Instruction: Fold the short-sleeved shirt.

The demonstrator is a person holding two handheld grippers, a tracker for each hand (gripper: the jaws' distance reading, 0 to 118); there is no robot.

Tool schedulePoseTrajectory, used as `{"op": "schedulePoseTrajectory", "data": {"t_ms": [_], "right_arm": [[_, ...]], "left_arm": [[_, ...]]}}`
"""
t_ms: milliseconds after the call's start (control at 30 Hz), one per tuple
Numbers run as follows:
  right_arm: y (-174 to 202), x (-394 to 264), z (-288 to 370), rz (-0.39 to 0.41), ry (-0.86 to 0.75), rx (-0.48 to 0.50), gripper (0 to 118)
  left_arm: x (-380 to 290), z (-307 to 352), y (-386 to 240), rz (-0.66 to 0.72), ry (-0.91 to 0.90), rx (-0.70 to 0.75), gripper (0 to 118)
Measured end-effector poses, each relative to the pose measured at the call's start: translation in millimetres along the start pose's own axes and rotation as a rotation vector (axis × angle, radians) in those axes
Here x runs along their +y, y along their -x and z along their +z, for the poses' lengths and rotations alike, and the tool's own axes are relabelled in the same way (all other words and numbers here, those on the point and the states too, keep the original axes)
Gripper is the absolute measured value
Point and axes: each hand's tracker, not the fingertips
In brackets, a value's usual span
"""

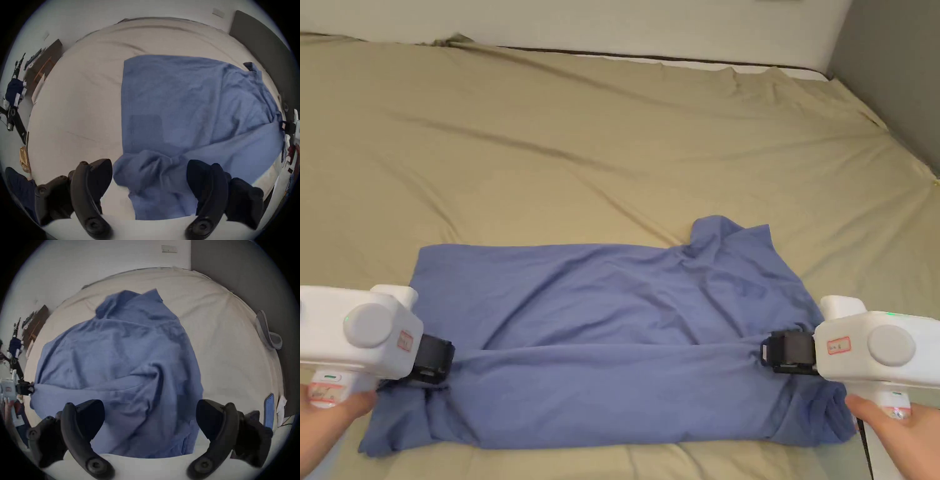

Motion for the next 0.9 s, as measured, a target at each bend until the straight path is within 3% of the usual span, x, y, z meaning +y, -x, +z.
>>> {"op": "schedulePoseTrajectory", "data": {"t_ms": [133,200,233,267,300,333,400,433,533,733,767,800,833,900], "right_arm": [[5,-20,65,0.046,-0.199,-0.013,116],[11,-40,104,0.078,-0.27,0.013,115],[15,-51,120,0.103,-0.29,0.032,108],[21,-66,137,0.121,-0.3,0.04,87],[29,-83,152,0.136,-0.325,0.042,44],[34,-95,158,0.138,-0.332,0.032,3],[47,-127,169,0.123,-0.365,-0.039,3],[51,-138,173,0.129,-0.347,-0.013,3],[65,-160,174,0.142,-0.305,-0.004,3],[72,-172,166,0.122,-0.257,0.033,3],[72,-172,165,0.122,-0.253,0.038,3],[73,-171,163,0.121,-0.248,0.043,3],[74,-171,162,0.123,-0.242,0.046,3],[77,-169,158,0.13,-0.23,0.046,3]], "left_arm": [[-32,57,1,-0.013,-0.127,0.003,102],[-57,92,3,0.024,-0.213,-0.12,101],[-70,105,3,0.058,-0.247,-0.188,88],[-88,121,1,0.092,-0.305,-0.262,56],[-104,132,-2,0.126,-0.344,-0.272,6],[-113,136,-6,0.165,-0.352,-0.254,0],[-142,147,-14,0.268,-0.348,-0.235,0],[-150,148,-21,0.199,-0.309,-0.229,0],[-166,149,-43,0.081,-0.232,-0.037,0],[-131,101,-19,0.155,-0.19,-0.045,0],[-127,93,-13,0.176,-0.203,-0.041,8],[-120,83,-8,0.207,-0.21,-0.019,44],[-114,71,-5,0.219,-0.181,-0.003,97],[-104,47,0,0.215,-0.158,-0.007,100]]}}
